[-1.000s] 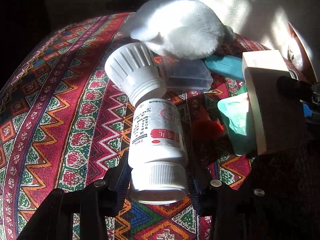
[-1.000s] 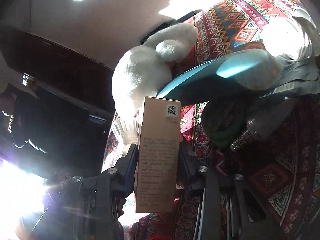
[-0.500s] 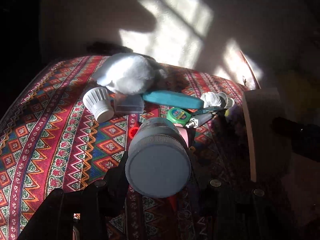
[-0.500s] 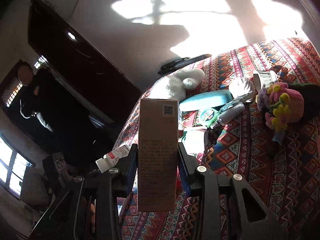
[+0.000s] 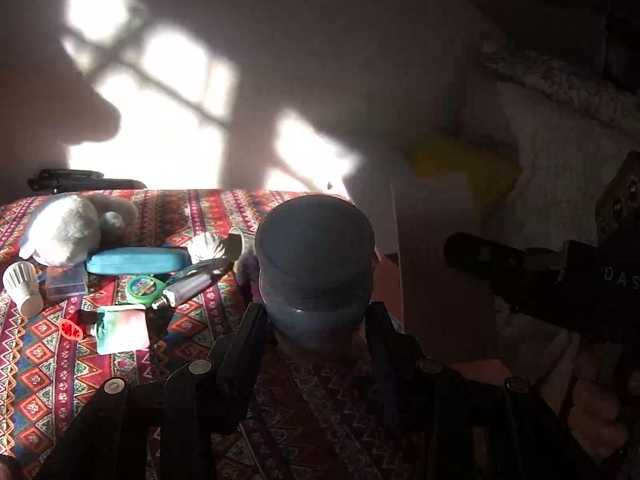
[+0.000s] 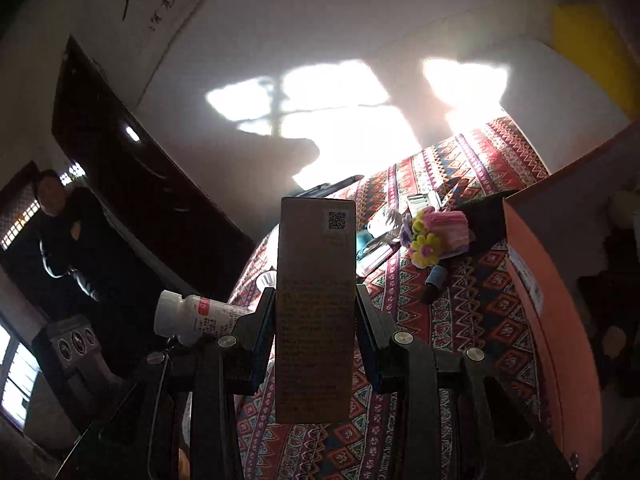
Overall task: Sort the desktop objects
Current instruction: 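Carry the beige box and white pill bottle into the pink box and release them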
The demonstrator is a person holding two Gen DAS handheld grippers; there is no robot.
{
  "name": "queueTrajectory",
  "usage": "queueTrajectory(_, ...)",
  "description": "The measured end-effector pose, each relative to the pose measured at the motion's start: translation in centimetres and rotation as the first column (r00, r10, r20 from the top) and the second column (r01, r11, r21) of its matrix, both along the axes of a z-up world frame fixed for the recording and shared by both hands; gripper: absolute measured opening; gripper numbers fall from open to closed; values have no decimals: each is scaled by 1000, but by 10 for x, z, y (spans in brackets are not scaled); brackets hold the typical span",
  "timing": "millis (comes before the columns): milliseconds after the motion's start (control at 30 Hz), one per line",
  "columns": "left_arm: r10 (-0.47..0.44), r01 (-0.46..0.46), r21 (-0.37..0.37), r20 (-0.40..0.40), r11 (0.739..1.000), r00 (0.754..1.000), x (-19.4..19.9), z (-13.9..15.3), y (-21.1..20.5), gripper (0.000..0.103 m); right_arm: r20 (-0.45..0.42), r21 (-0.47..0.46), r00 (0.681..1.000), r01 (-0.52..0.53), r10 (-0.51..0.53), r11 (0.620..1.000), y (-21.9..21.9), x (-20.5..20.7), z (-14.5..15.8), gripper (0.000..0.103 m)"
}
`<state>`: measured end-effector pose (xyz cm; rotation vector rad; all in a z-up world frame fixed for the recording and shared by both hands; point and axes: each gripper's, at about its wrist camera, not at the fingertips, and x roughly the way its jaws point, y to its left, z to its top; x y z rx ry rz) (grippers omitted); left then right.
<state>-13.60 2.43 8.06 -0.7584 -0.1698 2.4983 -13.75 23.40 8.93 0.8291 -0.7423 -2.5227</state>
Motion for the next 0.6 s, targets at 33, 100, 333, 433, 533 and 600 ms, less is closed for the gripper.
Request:
queueTrajectory(33, -19, 19, -4, 4, 1000, 1000, -2, -1, 16, 43, -15, 6, 1000, 24, -24, 1000, 10, 8, 6, 40)
queueTrajectory(100, -62, 62, 6, 12, 998, 998, -5, -1, 49, 42, -41, 11, 996, 75, -74, 997, 35, 21, 14, 40)
queueTrajectory(333, -249, 249, -1, 25, 969, 968, -27, 9, 173, 30, -120, 48, 947, 304, -297, 951, 130, 63, 32, 40)
queueTrajectory(433, -272, 275, -20, 95, 961, 958, -45, -7, 211, 30, -109, 57, 912, 403, -396, 913, 172, 72, 26, 40)
queueTrajectory(533, -256, 265, -45, 141, 963, 956, -46, -25, 213, 30, -44, 53, 888, 460, -458, 886, 211, 66, 7, 40)
queueTrajectory(600, -239, 252, -65, 167, 965, 957, -40, -38, 202, 30, 0, 72, 887, 461, -463, 884, 225, 57, -7, 41)
